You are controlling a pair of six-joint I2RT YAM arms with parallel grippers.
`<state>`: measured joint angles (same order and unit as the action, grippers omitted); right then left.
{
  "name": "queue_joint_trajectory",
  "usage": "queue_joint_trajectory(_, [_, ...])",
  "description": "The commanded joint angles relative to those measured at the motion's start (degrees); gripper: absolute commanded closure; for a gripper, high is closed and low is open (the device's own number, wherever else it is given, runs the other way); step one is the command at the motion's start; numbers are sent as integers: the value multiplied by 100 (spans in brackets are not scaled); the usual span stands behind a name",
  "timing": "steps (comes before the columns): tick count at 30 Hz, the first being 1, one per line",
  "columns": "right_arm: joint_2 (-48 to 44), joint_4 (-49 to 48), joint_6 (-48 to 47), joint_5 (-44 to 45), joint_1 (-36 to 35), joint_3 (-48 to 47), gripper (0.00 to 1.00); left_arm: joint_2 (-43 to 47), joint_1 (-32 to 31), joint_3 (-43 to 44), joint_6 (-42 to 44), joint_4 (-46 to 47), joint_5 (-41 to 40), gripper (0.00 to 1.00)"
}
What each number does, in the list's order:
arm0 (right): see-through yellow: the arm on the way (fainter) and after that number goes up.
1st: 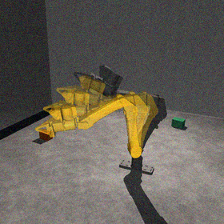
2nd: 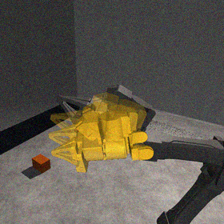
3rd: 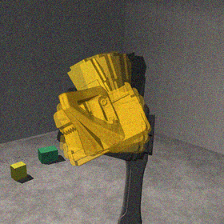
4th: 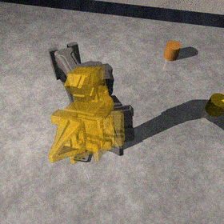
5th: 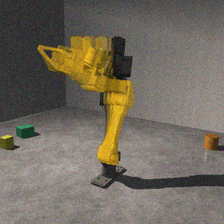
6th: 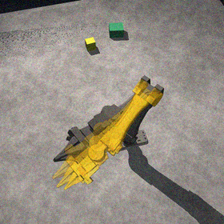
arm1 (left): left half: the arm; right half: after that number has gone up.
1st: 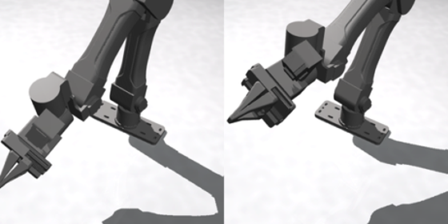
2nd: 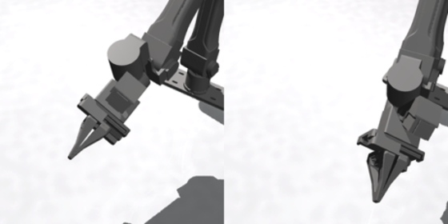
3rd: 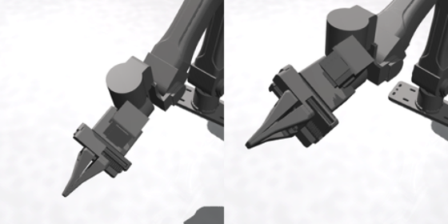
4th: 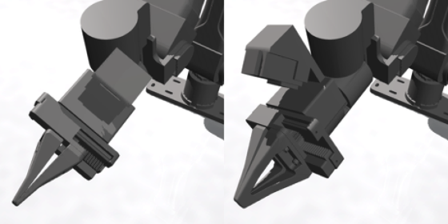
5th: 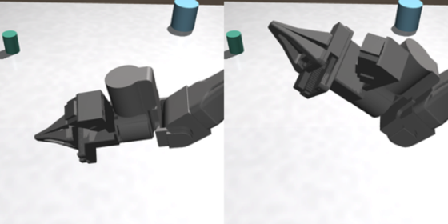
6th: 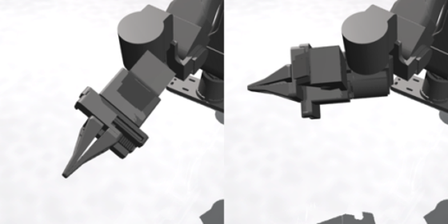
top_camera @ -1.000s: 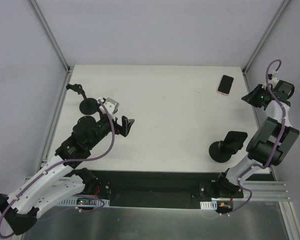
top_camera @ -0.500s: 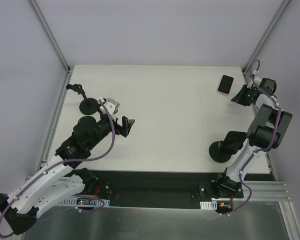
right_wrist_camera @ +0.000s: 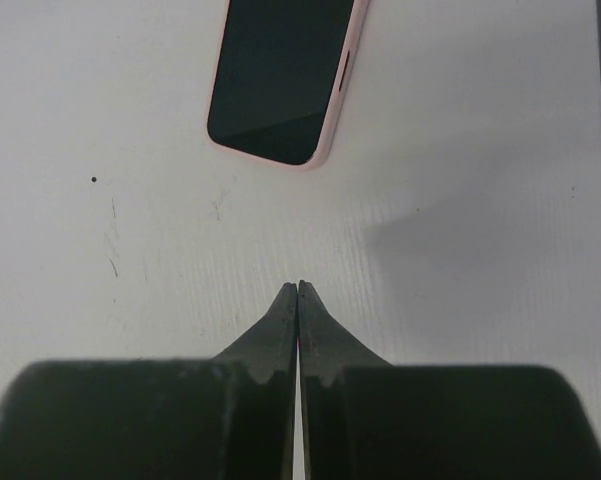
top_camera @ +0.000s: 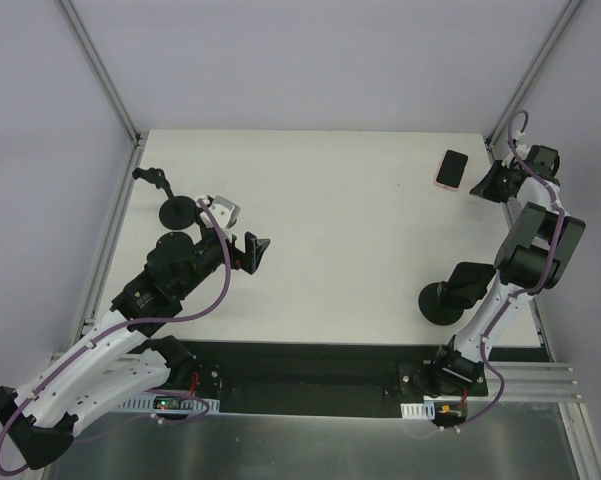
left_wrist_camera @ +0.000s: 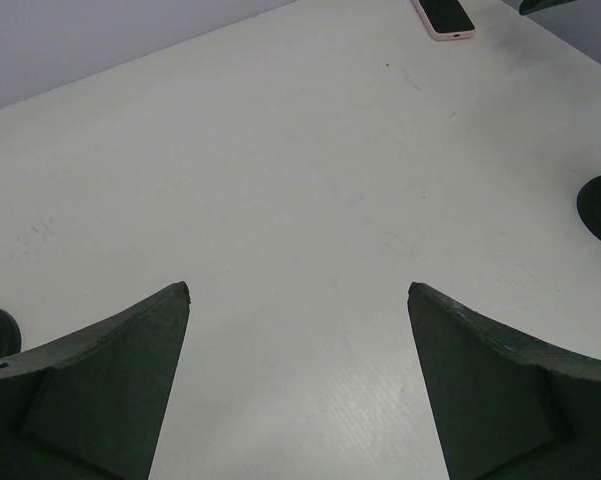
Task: Place the phone on the phone stand
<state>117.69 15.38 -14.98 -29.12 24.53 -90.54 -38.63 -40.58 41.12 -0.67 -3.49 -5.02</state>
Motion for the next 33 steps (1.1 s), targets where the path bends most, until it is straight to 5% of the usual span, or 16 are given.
queue_joint_trajectory(1, [166, 351, 162, -23, 43, -455, 100, -48, -47, 186, 14, 67, -52, 11])
queue_joint_trajectory(11, [-281, 992, 506, 696, -98, -824, 98, -820, -47, 361, -424, 59, 554, 10])
queue_joint_trajectory(18, [-966, 1485, 874, 1348, -159, -737, 91, -1918, -47, 1238, -1383, 6, 1959, 10])
queue_joint_trajectory(27, [-1502, 2330, 1788, 1234, -273, -877, 55, -4729, -82, 2935, -2508, 155, 2610, 14])
queue_joint_trajectory(33, [-1548, 2382, 1351, 1339, -300, -1123, 37, -5374, -310, 3473, -2570, 470, 2875, 17])
